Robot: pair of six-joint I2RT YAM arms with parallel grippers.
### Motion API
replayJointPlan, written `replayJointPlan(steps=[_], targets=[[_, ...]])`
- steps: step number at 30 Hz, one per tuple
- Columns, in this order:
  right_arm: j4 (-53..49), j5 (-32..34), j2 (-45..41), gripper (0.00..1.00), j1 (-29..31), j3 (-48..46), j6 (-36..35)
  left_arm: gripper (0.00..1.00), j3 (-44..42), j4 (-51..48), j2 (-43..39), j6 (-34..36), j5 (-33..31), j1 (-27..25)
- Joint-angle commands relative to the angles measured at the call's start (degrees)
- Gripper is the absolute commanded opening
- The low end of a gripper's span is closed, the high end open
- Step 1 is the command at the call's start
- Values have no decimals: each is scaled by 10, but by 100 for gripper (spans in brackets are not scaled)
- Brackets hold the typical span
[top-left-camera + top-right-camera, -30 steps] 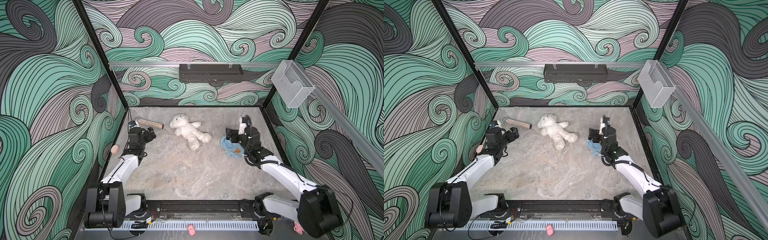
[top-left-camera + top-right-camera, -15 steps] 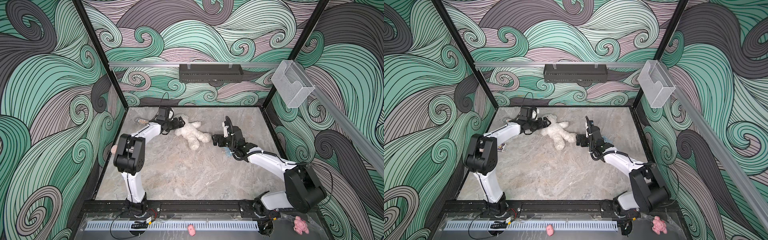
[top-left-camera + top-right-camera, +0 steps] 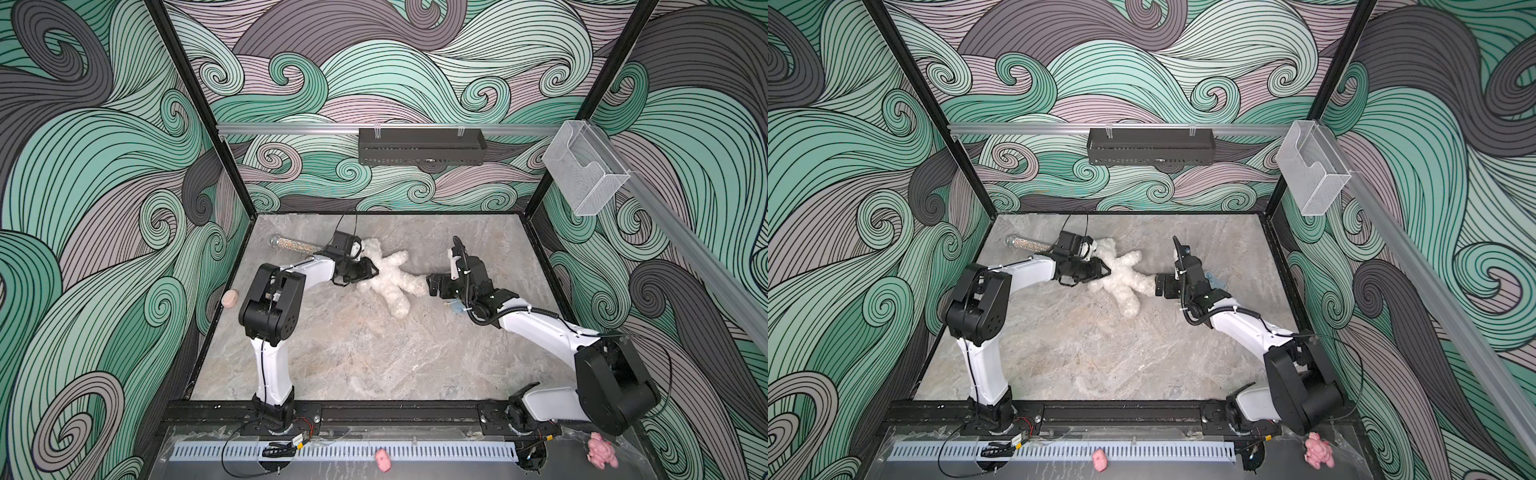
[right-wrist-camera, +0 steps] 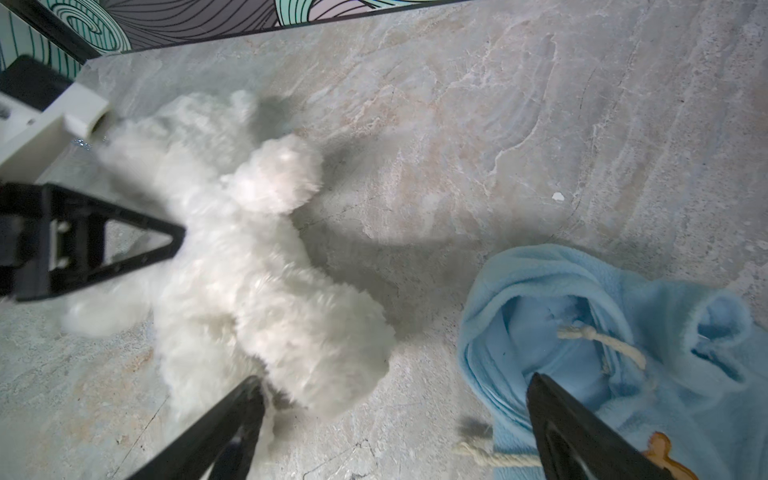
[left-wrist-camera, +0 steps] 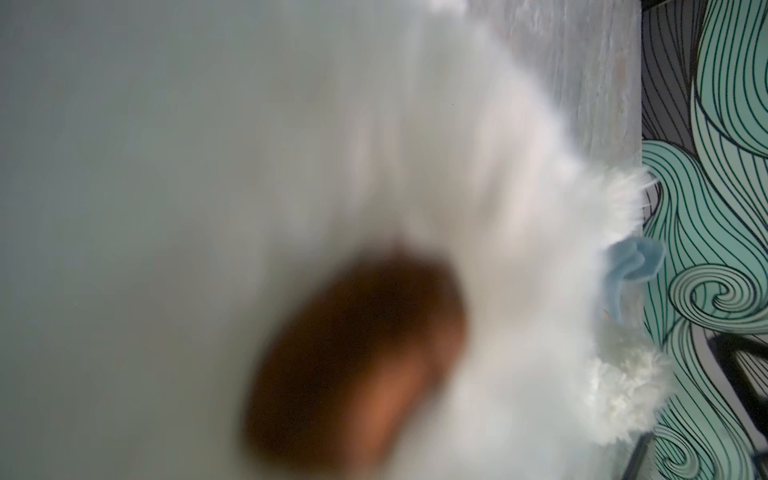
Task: Dress the teddy bear
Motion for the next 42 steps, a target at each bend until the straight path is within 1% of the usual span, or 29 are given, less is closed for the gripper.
replayJointPlan(steps=[1,3,5,6,8,10,14,17,19,20,22,23,24,26,28,31,33,35,39,42], targets=[[-37,36,-11,99,-9,-10,13,47,-70,37,-61,-36,-1,-5],[-52,28,1,98,-32,-1,17,51,-98,50,-85,-43,-14,-9],[-66,-1,15,95,-57,12,30,53,-107,55,-95,-48,-13,-14],[-66,-16,24,93,-65,15,32,54,-107,55,-96,-49,-8,-16],[-65,-25,42,89,-71,22,29,57,-104,59,-97,-51,2,-23],[-67,-30,64,83,-73,36,27,63,-99,57,-98,-50,-1,-29],[-49,-59,131,72,-73,73,39,76,-101,38,-122,-47,-48,-29],[-33,-47,185,63,-73,102,43,82,-106,13,-150,-35,-92,-29],[-19,-33,219,55,-75,121,41,85,-113,-2,-174,-27,-119,-29],[-15,-37,236,47,-77,133,41,86,-117,-8,-188,-23,-133,-30],[-12,-55,254,26,-82,152,43,86,-126,-17,-217,-17,-157,-30],[-12,-60,249,18,-83,154,42,87,-133,-19,-234,-14,-165,-30],[-11,-64,232,12,-82,150,44,87,-140,-16,-253,-8,-167,-31],[-8,-77,179,6,-82,125,55,87,-158,1,-295,3,-161,-38],[-3,-104,109,4,-82,88,81,87,-176,40,-330,20,-146,-55],[35,-155,8,3,-76,18,157,87,-194,118,-352,55,-133,-114],[57,-165,-52,3,-68,-21,206,86,-188,160,-335,81,-137,-164],[73,-164,-91,3,-57,-48,246,85,-172,187,-303,107,-148,-207],[108,-186,-118,3,-42,-70,309,82,-136,223,-225,159,-148,-274],[127,-203,-119,3,-34,-71,333,82,-127,258,-190,185,-157,-307]])
